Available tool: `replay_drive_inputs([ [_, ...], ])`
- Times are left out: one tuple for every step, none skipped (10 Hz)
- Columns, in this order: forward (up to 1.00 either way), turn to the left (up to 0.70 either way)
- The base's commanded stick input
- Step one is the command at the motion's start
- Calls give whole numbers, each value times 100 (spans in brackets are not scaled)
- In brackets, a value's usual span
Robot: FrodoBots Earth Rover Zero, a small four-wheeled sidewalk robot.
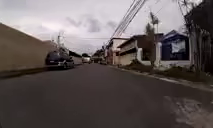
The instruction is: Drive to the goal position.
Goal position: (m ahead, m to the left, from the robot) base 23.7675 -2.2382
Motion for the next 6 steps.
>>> replay_drive_inputs([
  [100,0],
  [100,0],
  [100,0],
  [100,0],
  [100,0],
  [100,0],
])
